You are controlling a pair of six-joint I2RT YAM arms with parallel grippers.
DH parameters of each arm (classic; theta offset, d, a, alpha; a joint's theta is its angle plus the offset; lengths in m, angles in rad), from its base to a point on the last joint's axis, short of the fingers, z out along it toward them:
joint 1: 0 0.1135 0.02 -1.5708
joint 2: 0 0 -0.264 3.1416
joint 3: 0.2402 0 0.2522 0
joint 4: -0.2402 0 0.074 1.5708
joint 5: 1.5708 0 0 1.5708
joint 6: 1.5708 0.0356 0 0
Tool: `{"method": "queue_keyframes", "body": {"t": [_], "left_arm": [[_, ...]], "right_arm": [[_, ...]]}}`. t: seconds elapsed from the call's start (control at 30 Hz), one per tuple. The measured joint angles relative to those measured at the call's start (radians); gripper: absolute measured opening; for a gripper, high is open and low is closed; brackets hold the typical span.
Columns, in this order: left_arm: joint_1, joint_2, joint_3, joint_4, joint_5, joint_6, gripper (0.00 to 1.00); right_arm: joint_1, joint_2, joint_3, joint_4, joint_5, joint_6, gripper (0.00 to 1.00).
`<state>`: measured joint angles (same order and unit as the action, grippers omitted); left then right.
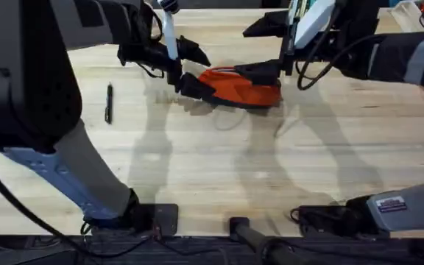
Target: Unzip the bag, pick up the pens from the table one at a time and place them inside, then zip the bag closed.
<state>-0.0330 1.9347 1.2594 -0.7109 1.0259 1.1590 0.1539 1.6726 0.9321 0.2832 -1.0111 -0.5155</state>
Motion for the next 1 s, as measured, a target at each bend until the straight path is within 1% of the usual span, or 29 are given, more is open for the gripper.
{"method": "queue_keyframes", "body": {"t": [0.27, 0.43, 0.6, 0.67, 0.73, 0.87, 0.93, 1.0], "left_arm": [[0.000, 0.000, 0.000, 0.001, 0.000, 0.000, 0.993], [0.000, 0.000, 0.000, -0.001, 0.002, 0.000, 0.993], [0.000, 0.000, 0.007, -0.028, 0.002, 0.000, 0.993], [0.000, -0.001, 0.022, -0.067, 0.000, 0.000, 0.993], [0.000, -0.013, 0.043, -0.125, -0.012, 0.000, 0.993], [0.000, -0.081, 0.122, -0.279, -0.069, 0.000, 0.993], [0.000, -0.121, 0.169, -0.353, -0.092, 0.000, 0.993], [0.000, -0.164, 0.223, -0.450, -0.120, 0.001, 0.992]], "right_arm": [[0.000, 0.000, 0.000, -0.001, 0.000, 0.000, 0.999], [0.000, 0.000, 0.000, -0.030, 0.001, 0.003, 0.998], [0.000, -0.001, 0.000, 0.006, 0.002, 0.008, 0.998], [0.000, -0.005, 0.001, 0.005, 0.005, 0.022, 0.998], [0.001, -0.011, 0.005, 0.001, 0.023, 0.068, 0.998], [0.001, -0.021, 0.057, -0.070, 0.088, 0.219, 0.998], [0.000, -0.026, 0.083, -0.115, 0.105, 0.264, 0.998], [0.000, -0.028, 0.109, -0.160, 0.118, 0.297, 0.998]]}}
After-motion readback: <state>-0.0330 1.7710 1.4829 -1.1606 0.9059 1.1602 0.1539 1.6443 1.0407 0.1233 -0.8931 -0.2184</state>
